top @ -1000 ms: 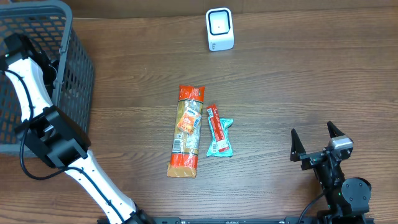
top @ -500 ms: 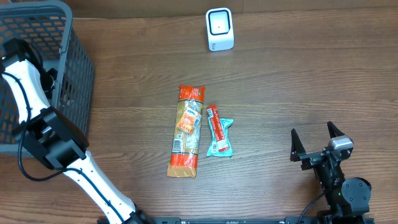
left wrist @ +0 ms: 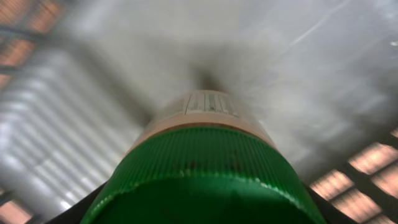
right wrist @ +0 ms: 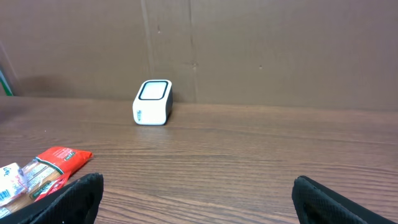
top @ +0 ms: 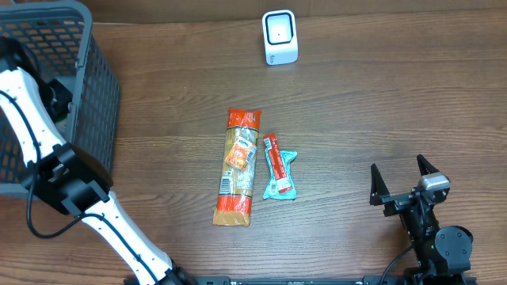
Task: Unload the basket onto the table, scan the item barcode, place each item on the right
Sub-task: 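Lower the left gripper into the basket and grasp the green-capped jar, then lift the green-capped jar out and lower it beside the long pack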
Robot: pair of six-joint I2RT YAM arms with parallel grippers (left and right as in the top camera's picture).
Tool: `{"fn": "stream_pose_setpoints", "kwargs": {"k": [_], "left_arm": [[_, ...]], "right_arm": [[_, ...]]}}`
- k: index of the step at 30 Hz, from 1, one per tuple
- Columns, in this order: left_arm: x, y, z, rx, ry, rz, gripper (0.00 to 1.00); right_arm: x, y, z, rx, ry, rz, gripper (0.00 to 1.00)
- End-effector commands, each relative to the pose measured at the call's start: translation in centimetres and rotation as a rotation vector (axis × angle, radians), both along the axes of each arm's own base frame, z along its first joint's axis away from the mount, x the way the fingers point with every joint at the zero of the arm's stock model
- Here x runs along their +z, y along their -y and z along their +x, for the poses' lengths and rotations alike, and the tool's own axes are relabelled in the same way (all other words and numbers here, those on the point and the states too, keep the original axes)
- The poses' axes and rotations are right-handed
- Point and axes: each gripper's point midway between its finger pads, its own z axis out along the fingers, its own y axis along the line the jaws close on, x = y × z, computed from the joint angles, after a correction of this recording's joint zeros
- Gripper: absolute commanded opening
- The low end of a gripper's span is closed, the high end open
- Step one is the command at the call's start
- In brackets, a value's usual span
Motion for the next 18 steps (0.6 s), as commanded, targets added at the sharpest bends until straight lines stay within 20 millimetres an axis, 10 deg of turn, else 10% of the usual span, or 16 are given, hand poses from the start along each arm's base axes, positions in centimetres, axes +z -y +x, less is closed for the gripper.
{"fn": "stream_pose_setpoints", "kwargs": {"k": [1,8,18], "left_arm": [[6.1,-0.7,0.5,0.022,0.123,0.084,0.57],[16.6,2.3,-0.5,-0.017,0.375,0.130,0.49],[30.2,12.2,-4.4,-0.203,0.688,0.190,0.48]], "right_arm": [[-0.3,0.1,0.0,-0.007,-0.001,0.009,1.00],[-0.3,0.1,0.0,-0.007,-0.001,0.009,1.00],[-0.3,0.1,0.0,-0.007,-0.001,0.009,1.00]]}}
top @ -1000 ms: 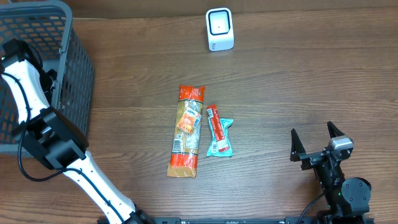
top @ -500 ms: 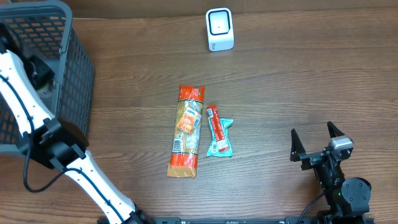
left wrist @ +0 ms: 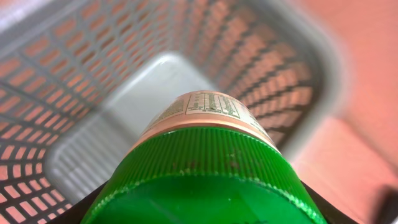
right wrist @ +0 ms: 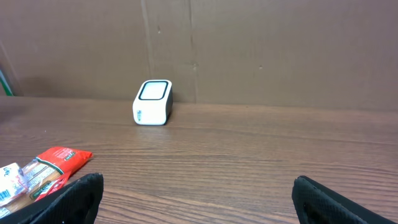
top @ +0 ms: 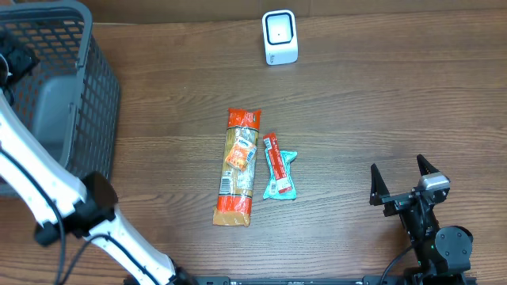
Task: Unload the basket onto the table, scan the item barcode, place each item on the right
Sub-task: 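Lift the green-capped jar out and lower it beside the long pack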
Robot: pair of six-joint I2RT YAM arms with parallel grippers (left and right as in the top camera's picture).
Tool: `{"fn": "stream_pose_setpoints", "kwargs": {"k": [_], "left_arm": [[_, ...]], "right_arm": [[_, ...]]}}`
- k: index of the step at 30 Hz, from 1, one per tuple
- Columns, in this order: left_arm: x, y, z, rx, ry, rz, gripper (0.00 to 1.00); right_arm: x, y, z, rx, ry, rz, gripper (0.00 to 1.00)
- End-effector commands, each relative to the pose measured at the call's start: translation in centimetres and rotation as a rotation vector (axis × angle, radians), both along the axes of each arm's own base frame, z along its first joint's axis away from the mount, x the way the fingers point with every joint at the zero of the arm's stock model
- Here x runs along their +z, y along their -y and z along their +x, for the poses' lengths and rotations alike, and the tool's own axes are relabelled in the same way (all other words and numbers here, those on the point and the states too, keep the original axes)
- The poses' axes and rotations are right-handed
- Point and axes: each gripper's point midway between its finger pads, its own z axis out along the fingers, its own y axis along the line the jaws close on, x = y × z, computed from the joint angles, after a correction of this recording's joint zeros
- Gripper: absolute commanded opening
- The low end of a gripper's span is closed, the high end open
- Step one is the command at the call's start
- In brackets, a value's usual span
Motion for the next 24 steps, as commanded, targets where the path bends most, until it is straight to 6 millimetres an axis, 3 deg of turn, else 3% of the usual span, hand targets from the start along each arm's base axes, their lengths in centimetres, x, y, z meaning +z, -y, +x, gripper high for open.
{"fn": "stream_pose_setpoints", "kwargs": {"k": [1,5,9,15,20,24], "left_arm": [[5.9,5.9,-2.0,-0.127,0.146,0.037,0.49],[6.8,11.4,-2.7,-0.257,0.141,0.037,0.49],[4.2,16.7,-2.6,-0.399,0.035,-0.016,0.48],[-4.5,21.8,-2.6,-0.531,-0.265,-0.126,0.49],[-13.8,23.9,-4.0,-0.535,-0.570,-0.144,0.45],[-18.7,25.9,-4.1,-0.565,-0.651,-0.139,0.45]], "right_arm": [[-0.2,0.1,0.0,-0.007,-0.001,0.009,1.00],[-0.2,0.1,0.0,-0.007,-0.001,0.009,1.00],[-0.2,0.1,0.0,-0.007,-0.001,0.009,1.00],[-0.2,0.1,0.0,-0.007,0.000,0.009,1.00],[-0.2,0.1,0.0,-0.007,-0.001,0.009,1.00],[-0.2,0.1,0.0,-0.007,-0.001,0.009,1.00]]}}
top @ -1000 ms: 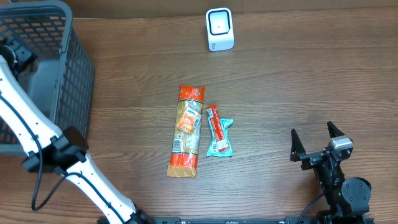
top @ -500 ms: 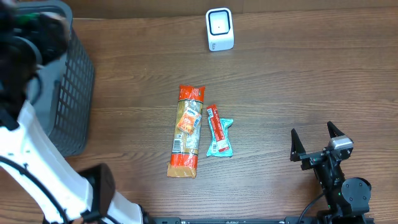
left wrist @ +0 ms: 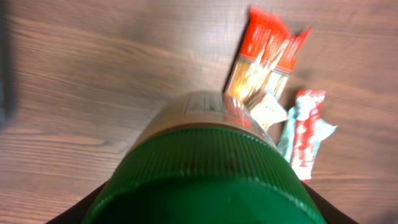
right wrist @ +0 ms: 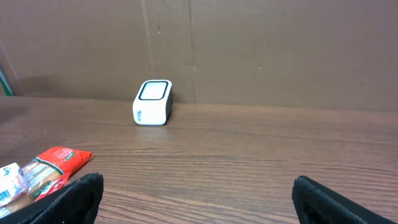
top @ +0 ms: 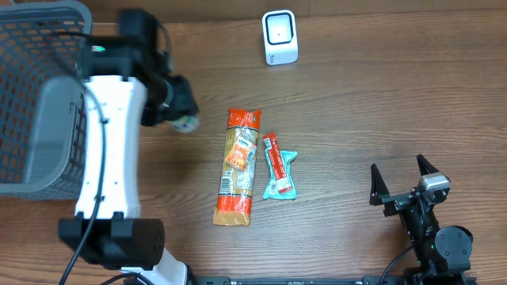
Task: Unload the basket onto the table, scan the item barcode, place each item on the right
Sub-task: 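Lift the green-capped jar out and lower it beside the long pack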
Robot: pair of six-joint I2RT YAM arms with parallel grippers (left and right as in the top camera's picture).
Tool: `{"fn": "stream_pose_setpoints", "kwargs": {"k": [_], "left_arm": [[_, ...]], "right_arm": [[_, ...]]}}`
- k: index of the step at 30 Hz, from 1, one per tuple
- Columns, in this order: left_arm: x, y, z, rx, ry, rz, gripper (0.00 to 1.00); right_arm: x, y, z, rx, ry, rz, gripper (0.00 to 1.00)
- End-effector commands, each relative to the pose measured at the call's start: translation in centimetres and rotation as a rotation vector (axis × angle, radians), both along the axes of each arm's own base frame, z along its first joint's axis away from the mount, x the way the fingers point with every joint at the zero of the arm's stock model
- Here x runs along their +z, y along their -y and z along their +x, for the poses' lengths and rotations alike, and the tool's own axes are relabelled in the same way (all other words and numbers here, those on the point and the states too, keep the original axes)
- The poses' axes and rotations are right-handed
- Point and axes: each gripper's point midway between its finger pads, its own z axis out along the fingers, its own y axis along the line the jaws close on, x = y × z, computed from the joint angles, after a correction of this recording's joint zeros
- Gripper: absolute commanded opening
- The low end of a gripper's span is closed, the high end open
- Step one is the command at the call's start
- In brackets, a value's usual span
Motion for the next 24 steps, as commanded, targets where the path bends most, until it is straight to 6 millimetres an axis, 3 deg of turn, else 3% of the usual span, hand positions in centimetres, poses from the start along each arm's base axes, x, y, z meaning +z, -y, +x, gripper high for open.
{"fn": "stream_pose_setpoints", "kwargs": {"k": [1,8,13,18,21,24], "left_arm": [[-3.3,1.2,-0.8,0.000,-0.053,0.049,0.46],[-11.5,3.3,-1.0,0.045,-0.068,0.078,0.46],[-15.4,3.3,-1.8,0.080,-0.075,0.076,0.46],[-17.7,2.9,-2.6,0.104,-0.083,0.083,0.45],[-17.9,2.6,-2.7,0.110,-0.079,0.103,0.46],[-17.9,2.6,-2.6,0.109,-0.076,0.101,0.52]], "right_arm": [[-0.2,0.1,0.0,-0.007,-0.001,0.009,1.00],[-0.2,0.1,0.0,-0.007,-0.001,0.009,1.00],[-0.2,0.1,0.0,-0.007,-0.001,0.009,1.00],[-0.2,0.1,0.0,-0.007,-0.001,0.009,1.00],[-0.2,0.1,0.0,-0.007,-0.001,0.009,1.00],[-0.2,0.1,0.0,-0.007,0.000,0.009,1.00]]}}
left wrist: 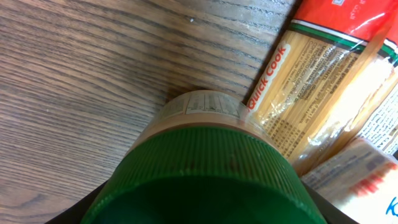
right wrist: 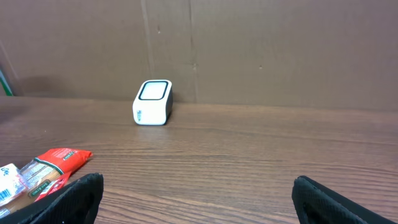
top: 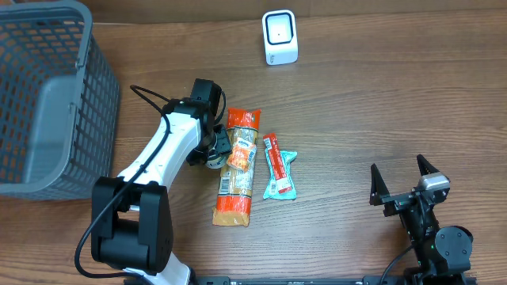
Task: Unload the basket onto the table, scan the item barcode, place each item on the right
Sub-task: 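Lift the green-capped jar out and lower it beside the long pack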
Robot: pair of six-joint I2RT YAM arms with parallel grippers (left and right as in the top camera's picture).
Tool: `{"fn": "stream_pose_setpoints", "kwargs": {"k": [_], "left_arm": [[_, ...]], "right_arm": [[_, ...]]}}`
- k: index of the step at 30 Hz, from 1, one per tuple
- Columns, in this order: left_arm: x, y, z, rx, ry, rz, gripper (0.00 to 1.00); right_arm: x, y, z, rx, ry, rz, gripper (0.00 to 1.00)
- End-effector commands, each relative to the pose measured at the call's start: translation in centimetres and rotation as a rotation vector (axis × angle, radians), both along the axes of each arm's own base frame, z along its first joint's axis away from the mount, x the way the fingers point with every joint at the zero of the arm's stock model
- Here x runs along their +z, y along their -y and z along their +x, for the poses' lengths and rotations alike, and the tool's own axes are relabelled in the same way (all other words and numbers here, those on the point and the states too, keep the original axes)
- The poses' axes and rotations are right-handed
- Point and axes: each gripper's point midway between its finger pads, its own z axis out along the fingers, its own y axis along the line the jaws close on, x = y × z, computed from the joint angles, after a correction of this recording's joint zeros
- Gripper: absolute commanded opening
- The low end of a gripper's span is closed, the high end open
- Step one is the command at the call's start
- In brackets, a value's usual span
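Note:
A jar with a green ribbed lid (left wrist: pixel 205 180) and a pale printed label (left wrist: pixel 202 106) fills the left wrist view. My left gripper (top: pixel 211 150) is shut on it, low over the wood, with the jar's base against the left edge of the spaghetti pack (top: pixel 236 168). I cannot tell whether the base touches the table. The white scanner (top: pixel 280 37) stands at the far middle of the table and also shows as the scanner (right wrist: pixel 152 102) in the right wrist view. My right gripper (top: pixel 404 180) stands open near the front right with nothing in it.
A grey mesh basket (top: pixel 87 87) takes up the far left. A teal and red snack packet (top: pixel 279 168) lies just right of the spaghetti pack (left wrist: pixel 323 87). Bare wood lies between the packets and the right gripper (right wrist: pixel 199 193).
My left gripper, still shut on the jar, has gone from over the table left of the spaghetti pack's top end to low against the pack's left edge. The right arm has not moved.
My left gripper was shut on the green-lidded jar down inside the basket. Then it held the jar up above the basket. Then it was over the table near the spaghetti pack, and now the jar is down beside that pack.

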Motion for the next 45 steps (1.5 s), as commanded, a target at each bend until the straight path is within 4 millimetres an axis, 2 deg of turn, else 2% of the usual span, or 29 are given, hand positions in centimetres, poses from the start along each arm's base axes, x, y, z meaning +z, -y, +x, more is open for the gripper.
{"fn": "stream_pose_setpoints", "kwargs": {"k": [1,7,11,17,29,32,36,45], "left_arm": [[-0.4,-0.4,-0.7,0.021,-0.013,0.021,0.54],[-0.4,-0.4,-0.6,0.022,-0.006,0.019,0.62],[-0.4,-0.6,-0.4,0.023,0.001,0.032,0.58],[-0.2,-2.1,-0.1,0.033,0.018,0.116,0.57],[-0.2,-2.1,0.2,0.035,0.033,0.120,0.54],[-0.3,-2.9,0.2,0.058,0.041,0.165,0.52],[-0.3,-3.1,0.3,0.059,0.046,0.172,0.57],[-0.4,-2.3,0.4,0.058,0.046,0.129,0.85]], "right_arm": [[-0.3,0.1,0.0,-0.007,-0.001,0.008,1.00],[-0.3,0.1,0.0,-0.007,-0.001,0.008,1.00],[-0.3,0.1,0.0,-0.007,-0.001,0.008,1.00],[-0.3,0.1,0.0,-0.007,-0.001,0.008,1.00],[-0.3,0.1,0.0,-0.007,-0.001,0.008,1.00],[-0.3,0.1,0.0,-0.007,-0.001,0.008,1.00],[-0.3,0.1,0.0,-0.007,-0.001,0.008,1.00],[-0.2,0.1,0.0,-0.007,-0.001,0.009,1.00]]}}
